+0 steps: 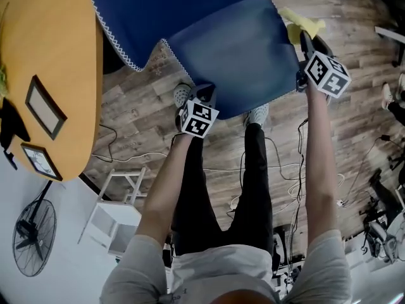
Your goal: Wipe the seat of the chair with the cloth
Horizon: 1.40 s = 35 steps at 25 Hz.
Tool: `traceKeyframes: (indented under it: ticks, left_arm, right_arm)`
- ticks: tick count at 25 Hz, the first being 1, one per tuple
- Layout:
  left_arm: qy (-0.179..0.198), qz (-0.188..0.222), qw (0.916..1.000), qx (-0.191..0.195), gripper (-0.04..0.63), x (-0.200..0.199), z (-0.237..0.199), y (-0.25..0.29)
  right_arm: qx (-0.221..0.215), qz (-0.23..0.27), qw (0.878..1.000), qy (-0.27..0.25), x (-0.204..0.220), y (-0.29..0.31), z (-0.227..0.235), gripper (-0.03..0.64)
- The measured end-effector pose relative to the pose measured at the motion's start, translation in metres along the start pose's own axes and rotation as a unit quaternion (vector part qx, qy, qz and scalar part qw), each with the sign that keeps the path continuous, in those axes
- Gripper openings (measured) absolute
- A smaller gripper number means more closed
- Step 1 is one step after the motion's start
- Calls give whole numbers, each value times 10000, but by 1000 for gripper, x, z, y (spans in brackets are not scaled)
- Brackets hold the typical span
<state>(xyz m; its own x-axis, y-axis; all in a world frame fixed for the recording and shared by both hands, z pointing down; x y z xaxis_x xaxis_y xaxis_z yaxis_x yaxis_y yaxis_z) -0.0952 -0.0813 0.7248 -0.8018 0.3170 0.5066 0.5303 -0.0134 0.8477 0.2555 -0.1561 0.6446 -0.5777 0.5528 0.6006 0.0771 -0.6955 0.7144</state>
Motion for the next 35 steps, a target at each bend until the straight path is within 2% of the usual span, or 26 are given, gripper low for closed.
traceKeyframes:
  ticks: [3, 6, 8, 10, 12, 14, 15, 18, 22, 25, 29, 35]
  left_arm:
    - [-140, -95, 9997, 182, 28, 8, -1, 8]
    - [-271, -137, 9986, 432, 28, 8, -5, 8]
    - [-301, -72, 9981, 532, 28, 8, -5, 7]
    - [-287, 8, 9978, 591, 28, 8, -4, 6]
    - [-196, 97, 9979, 612, 28, 8, -3, 4]
    - [-99, 185, 9979, 620, 28, 10, -2, 3]
    - [-71, 224, 9977, 629, 28, 11, -2, 2]
    - [-22, 326, 9973, 651, 27, 13, -3, 0]
    - [-76, 452, 9971, 604, 28, 13, -1, -1]
    - [-61, 466, 9977, 488, 28, 16, -1, -4]
    - [-209, 502, 9974, 465, 26, 23, 0, -9]
    - [-495, 465, 9972, 310, 28, 51, -10, -31]
  right_arm:
    - [269, -46, 9996, -116, -7, 22, -4, 72]
    - [636, 176, 9972, 362, -11, 36, -10, 72]
    - [760, 254, 9956, 493, -9, 46, -20, 72]
    - [719, 189, 9968, 304, -3, 61, -37, 72]
    - [380, -154, 9990, 156, 13, 85, -59, 72]
    - [-105, -777, 9963, 362, 46, 112, -80, 72]
    - [-203, -935, 9942, 496, 61, 120, -86, 74]
    - [-34, -757, 9960, 468, 71, 123, -92, 72]
    - [2, -840, 9956, 425, 67, 121, -89, 72]
    - [196, -775, 9960, 398, 70, 121, -94, 72]
    - [360, -473, 9964, 596, 73, 117, -98, 72]
    - [299, -314, 9958, 800, 86, 115, -110, 72]
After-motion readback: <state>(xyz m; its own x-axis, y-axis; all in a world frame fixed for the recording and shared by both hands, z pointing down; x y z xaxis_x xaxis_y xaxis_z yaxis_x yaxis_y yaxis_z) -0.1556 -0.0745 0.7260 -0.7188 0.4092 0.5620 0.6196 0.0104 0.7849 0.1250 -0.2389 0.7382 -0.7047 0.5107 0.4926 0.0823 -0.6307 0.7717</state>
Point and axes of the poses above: the fingertips, and each gripper's own axes: y forward along the fingers, z to its right, x out of its underside, the point moved 4 cm from there along -y, backward along the fingers, and after that the axes turned 15 degrees about y, right-handed, at the moved point
